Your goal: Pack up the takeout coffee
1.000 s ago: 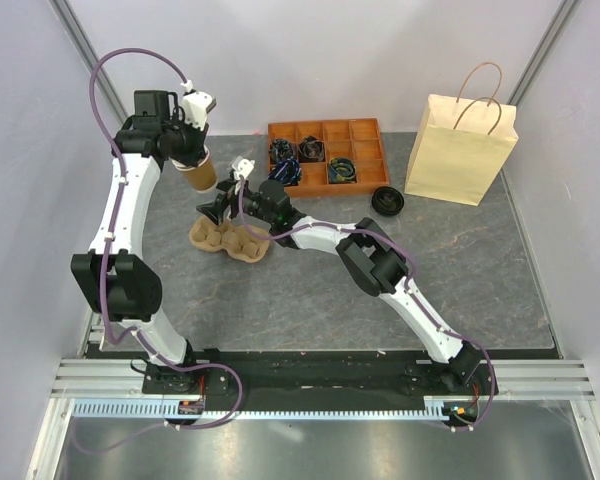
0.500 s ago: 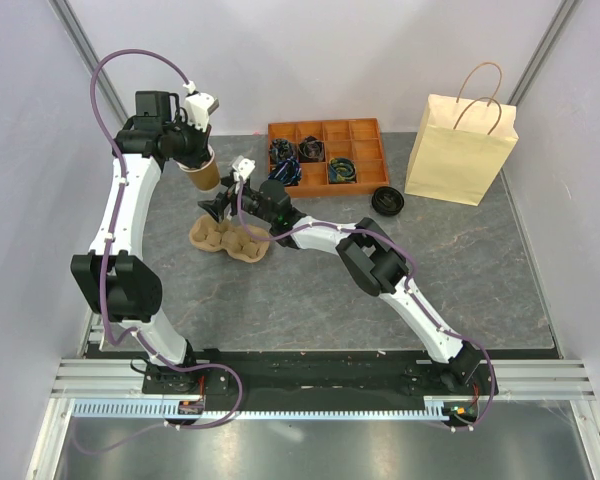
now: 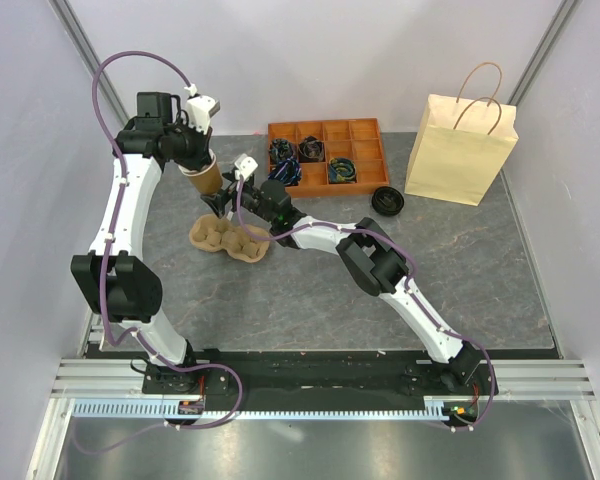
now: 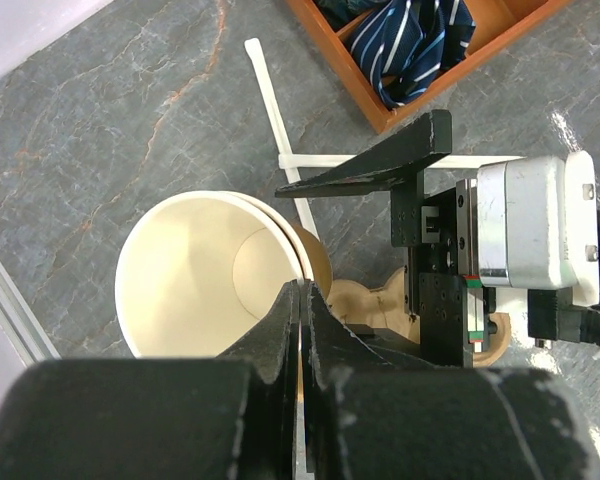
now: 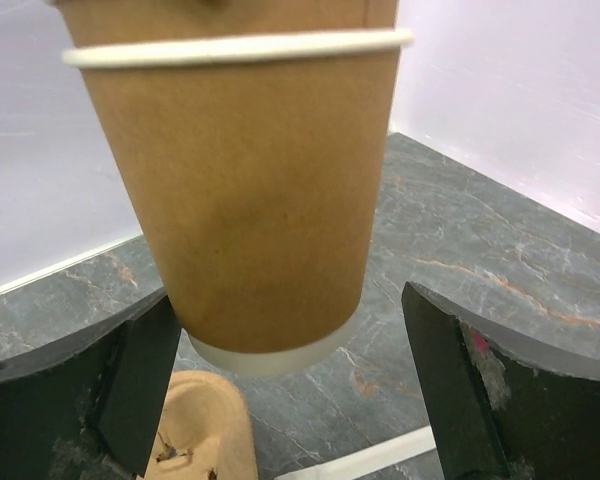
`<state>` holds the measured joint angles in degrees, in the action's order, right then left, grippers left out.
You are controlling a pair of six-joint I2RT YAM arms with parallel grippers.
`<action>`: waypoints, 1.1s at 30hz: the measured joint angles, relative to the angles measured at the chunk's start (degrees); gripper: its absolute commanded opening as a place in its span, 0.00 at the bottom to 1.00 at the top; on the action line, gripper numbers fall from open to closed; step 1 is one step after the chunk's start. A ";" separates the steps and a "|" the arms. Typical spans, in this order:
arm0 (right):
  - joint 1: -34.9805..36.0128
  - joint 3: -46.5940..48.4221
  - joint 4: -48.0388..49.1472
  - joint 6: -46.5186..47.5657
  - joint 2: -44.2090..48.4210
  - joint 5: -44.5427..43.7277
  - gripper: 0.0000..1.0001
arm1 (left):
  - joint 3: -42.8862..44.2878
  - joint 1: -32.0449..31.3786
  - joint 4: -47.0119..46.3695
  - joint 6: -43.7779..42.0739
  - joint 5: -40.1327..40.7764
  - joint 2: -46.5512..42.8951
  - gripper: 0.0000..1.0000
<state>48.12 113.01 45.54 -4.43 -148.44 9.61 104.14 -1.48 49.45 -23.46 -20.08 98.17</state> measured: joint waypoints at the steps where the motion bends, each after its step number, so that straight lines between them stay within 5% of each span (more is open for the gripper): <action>1: 0.00 0.00 0.26 0.07 0.00 0.33 0.97 | -0.02 0.00 0.07 0.00 -0.02 0.00 0.02; 13: 0.07 -0.04 0.85 2.08 0.00 4.17 0.65 | 0.31 -0.15 1.44 0.28 0.00 0.00 0.02; 33: 0.02 -3.17 4.68 4.37 2.60 4.66 0.55 | 6.95 -0.26 5.53 0.24 3.93 0.00 0.02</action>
<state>48.14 109.84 50.22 -0.05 -145.84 14.26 111.09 -1.74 54.98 -23.22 -16.14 98.17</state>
